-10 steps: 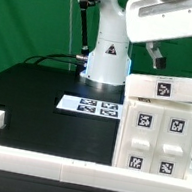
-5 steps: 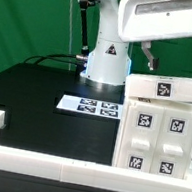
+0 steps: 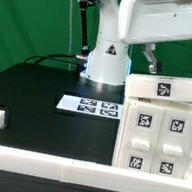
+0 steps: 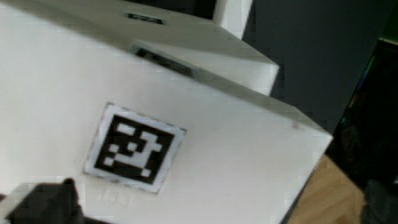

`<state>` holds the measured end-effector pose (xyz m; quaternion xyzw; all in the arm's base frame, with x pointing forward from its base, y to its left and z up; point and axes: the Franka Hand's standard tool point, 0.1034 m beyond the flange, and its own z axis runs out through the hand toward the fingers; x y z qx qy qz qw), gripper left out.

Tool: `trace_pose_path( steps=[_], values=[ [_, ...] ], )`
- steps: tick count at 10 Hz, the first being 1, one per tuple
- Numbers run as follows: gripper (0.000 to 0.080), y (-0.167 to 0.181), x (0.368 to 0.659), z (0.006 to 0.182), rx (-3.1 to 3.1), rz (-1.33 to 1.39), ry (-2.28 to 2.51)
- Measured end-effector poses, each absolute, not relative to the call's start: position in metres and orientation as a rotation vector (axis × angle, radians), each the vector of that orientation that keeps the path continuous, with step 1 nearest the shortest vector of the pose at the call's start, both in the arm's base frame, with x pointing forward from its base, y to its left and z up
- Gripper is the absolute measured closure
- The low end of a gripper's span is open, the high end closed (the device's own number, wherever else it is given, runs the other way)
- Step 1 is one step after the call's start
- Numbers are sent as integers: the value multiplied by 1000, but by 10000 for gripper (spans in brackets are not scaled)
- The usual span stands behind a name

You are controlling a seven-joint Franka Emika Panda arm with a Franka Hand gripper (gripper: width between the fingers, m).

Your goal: Assemble cabinet

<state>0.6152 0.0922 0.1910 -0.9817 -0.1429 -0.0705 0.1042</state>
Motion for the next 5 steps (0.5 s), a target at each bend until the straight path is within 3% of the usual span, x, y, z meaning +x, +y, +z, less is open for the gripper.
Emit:
trace_pose_path(
  steps=[5],
  values=[
    [2,84,611,178,-2714,-238,-1252]
  ],
)
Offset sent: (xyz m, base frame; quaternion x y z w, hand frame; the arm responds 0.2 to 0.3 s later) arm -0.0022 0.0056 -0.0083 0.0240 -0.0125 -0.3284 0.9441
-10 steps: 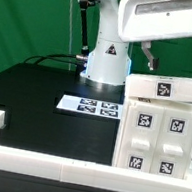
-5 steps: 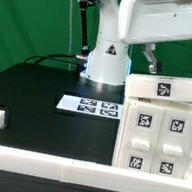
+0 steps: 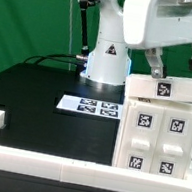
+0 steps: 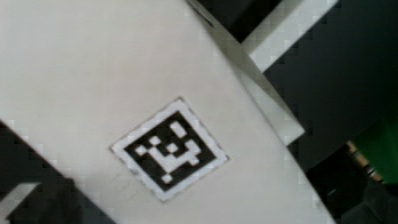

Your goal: Assemble cabinet

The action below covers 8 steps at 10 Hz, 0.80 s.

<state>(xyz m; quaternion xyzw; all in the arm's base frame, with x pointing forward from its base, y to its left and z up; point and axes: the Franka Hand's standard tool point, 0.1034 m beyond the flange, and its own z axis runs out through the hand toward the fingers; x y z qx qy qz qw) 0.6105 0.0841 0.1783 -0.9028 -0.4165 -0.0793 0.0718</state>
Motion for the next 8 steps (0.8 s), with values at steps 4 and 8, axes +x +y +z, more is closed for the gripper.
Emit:
trace_pose_path(
  steps=[4,8],
  values=[
    [2,80,610,172,-2555,-230,-1649],
    [2,73,611,165,-2487,-217,-1809]
  ],
)
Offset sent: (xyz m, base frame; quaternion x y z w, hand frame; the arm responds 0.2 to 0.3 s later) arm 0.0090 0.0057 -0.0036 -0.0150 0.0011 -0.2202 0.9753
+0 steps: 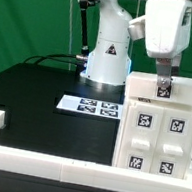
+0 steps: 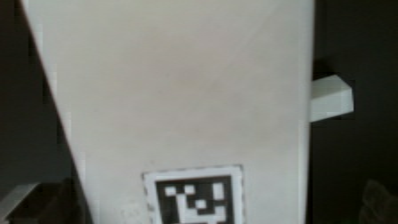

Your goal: Assemble cabinet

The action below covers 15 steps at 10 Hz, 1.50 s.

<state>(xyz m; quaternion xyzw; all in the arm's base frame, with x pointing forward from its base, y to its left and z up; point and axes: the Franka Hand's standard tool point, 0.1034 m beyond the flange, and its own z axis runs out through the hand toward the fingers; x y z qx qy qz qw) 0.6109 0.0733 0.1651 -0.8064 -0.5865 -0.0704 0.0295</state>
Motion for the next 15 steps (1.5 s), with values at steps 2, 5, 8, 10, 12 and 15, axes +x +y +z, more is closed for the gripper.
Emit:
trace_pose_path(
  steps=[2,5,8,10,12,15],
  values=[
    [24,72,612,162,-2518,-218,-1770],
    [243,71,612,162,-2521,-218,-1766],
    [243,71,612,162,-2538,-217,-1738],
    [243,70,612,162,-2711,-226,-1423],
    [243,70,611,162,-2862,-256,-1072],
    [242,73,611,162,-2982,-261,-517]
  ],
)
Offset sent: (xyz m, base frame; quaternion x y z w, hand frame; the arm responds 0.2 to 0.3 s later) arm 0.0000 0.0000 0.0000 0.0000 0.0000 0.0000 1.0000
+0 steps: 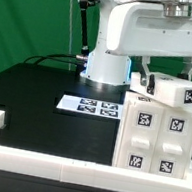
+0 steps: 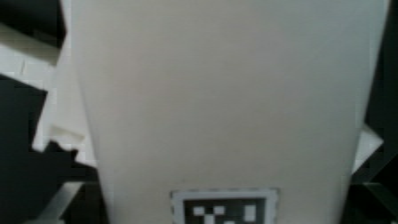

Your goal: Assemble cabinet

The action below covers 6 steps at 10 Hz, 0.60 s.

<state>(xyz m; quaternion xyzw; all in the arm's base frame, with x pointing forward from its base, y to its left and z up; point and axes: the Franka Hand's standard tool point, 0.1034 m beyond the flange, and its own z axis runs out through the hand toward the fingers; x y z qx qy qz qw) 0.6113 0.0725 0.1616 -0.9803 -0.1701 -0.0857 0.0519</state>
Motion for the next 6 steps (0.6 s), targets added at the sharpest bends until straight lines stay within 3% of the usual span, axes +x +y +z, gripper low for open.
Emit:
trace_pose_path(
  steps=[6],
  values=[
    [242,72,612,161,-2994,-224,102]
  ],
)
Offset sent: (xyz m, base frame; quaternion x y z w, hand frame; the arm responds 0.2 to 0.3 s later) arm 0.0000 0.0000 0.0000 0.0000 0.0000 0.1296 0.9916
